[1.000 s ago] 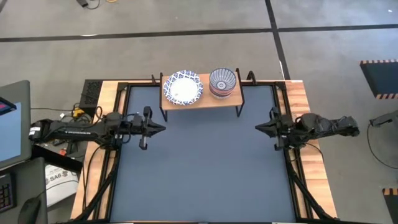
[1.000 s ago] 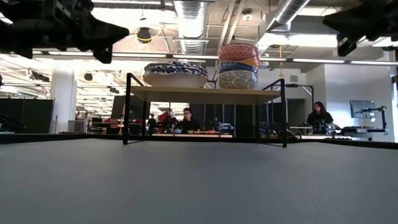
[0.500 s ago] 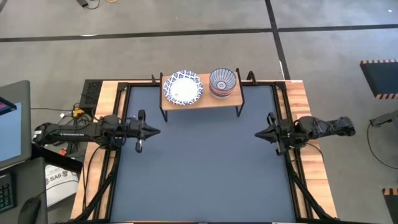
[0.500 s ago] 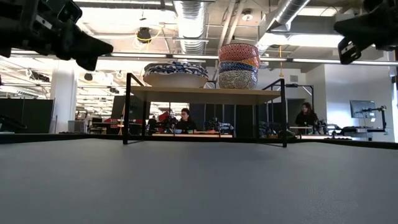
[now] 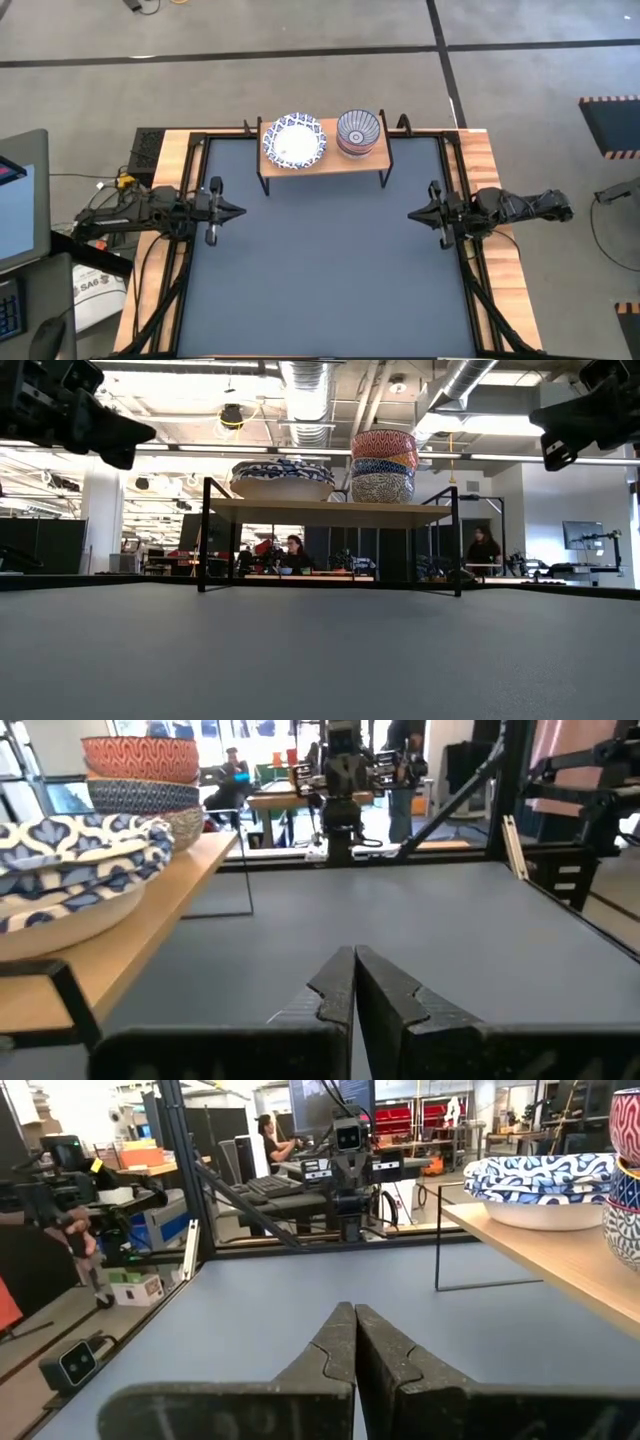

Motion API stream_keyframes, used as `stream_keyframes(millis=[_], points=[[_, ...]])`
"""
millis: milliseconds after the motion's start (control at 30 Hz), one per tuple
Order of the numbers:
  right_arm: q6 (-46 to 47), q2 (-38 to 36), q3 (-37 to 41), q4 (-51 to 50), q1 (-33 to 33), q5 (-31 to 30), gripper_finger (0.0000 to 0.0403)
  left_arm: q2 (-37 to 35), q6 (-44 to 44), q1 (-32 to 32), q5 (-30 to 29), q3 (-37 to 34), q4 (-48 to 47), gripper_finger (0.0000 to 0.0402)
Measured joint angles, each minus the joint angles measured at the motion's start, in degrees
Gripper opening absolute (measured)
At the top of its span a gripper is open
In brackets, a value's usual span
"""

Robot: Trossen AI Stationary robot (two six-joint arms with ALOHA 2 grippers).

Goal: Place and stack bowls onto a shelf
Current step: Return to Home Position

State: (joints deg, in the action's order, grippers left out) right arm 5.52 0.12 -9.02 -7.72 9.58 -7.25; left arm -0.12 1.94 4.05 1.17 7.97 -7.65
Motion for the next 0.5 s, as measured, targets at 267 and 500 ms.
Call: stream_keyframes(millis=[267,500], points=[[0.0,0.0,0.0,0.0,0.0,-0.2,0.0022,0.1,1.6,0.0,0.7,-3.2,2.1,0.0],[0.0,0.0,0.0,1.7,-0.3,-0.6,0.0022,0.6,0.6,-0.2,1.7,-7.3,10.5,0.0]])
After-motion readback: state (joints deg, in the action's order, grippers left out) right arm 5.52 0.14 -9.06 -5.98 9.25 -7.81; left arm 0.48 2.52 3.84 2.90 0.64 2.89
